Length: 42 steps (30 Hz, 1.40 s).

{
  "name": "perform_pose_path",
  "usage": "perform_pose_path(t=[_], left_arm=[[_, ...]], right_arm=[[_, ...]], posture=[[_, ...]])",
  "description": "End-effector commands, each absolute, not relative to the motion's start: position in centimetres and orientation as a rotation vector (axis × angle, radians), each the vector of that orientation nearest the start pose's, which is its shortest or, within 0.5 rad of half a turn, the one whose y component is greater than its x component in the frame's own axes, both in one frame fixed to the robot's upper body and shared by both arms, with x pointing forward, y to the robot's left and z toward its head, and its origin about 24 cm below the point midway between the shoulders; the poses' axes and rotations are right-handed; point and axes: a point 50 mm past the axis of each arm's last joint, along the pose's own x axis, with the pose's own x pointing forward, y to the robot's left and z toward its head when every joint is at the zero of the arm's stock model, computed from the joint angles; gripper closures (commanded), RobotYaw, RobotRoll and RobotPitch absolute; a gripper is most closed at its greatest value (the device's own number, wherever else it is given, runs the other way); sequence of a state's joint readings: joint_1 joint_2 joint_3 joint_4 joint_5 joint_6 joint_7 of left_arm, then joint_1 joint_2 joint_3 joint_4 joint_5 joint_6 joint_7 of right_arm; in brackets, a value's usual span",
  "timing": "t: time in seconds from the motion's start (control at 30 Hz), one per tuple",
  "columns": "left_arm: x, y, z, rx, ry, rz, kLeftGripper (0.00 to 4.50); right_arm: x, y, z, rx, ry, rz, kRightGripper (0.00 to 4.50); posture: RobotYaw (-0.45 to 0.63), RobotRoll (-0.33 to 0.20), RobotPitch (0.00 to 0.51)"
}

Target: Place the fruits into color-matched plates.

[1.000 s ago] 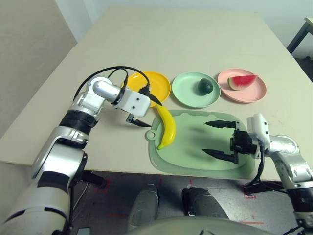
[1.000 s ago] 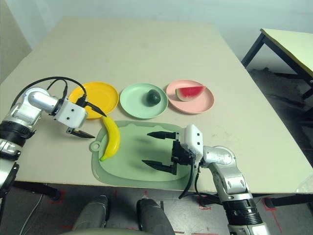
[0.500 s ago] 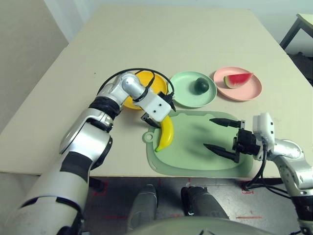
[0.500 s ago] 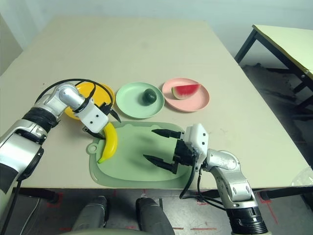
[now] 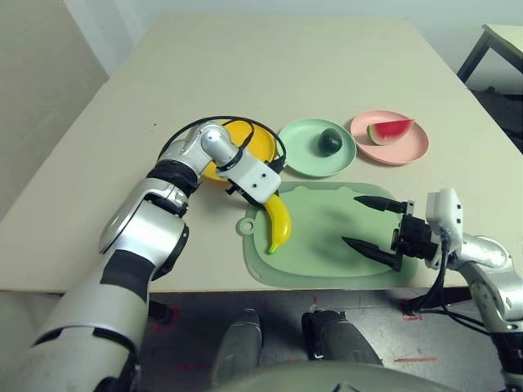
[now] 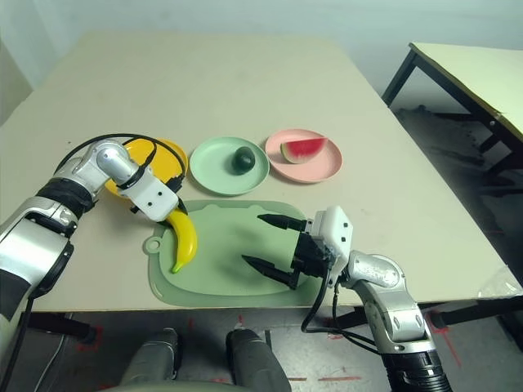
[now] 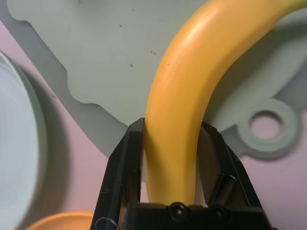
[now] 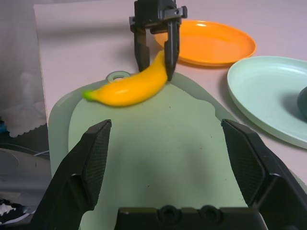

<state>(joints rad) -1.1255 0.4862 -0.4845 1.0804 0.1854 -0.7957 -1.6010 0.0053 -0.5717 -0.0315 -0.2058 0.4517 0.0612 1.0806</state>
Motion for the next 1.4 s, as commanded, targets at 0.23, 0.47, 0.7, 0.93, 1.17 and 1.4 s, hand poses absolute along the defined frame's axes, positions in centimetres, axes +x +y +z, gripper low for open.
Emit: perform_pose_path(t=[0.23, 0.47, 0.7, 0.93, 1.17, 1.4], left_arm=[[37.0, 18.2, 21.1, 1.359, 0.189, -1.459, 2.86], [38.0, 21.4, 21.6, 1.398, 0.263, -1.168, 2.86], [38.4, 22.4, 20.8, 1.411, 0.275, -1.041, 2.86], [38.7, 21.8, 20.4, 1.442, 0.232, -1.012, 2.86], [38.7, 22.3, 19.6, 1.476, 0.254, -0.978, 1.19], [38.8, 22.4, 19.7, 1.485, 0.25, -0.963, 0.03]], right_arm=[[22.3, -19.1, 10.5, -0.173, -0.073, 1.118, 0.0], [22.1, -19.4, 9.8, -0.176, -0.05, 1.099, 0.0], [22.7, -20.5, 9.8, -0.185, -0.045, 1.05, 0.0], [22.8, -20.7, 9.8, -0.188, -0.047, 1.041, 0.0], [23.1, -20.6, 9.7, -0.186, -0.049, 1.036, 0.0], [23.2, -20.8, 9.7, -0.185, -0.044, 1.032, 0.0]], posture=[[-0.07, 0.0, 0.12], [-0.08, 0.0, 0.117], [-0.09, 0.0, 0.12], [-0.08, 0.0, 0.125], [-0.08, 0.0, 0.126], [-0.08, 0.0, 0.126]])
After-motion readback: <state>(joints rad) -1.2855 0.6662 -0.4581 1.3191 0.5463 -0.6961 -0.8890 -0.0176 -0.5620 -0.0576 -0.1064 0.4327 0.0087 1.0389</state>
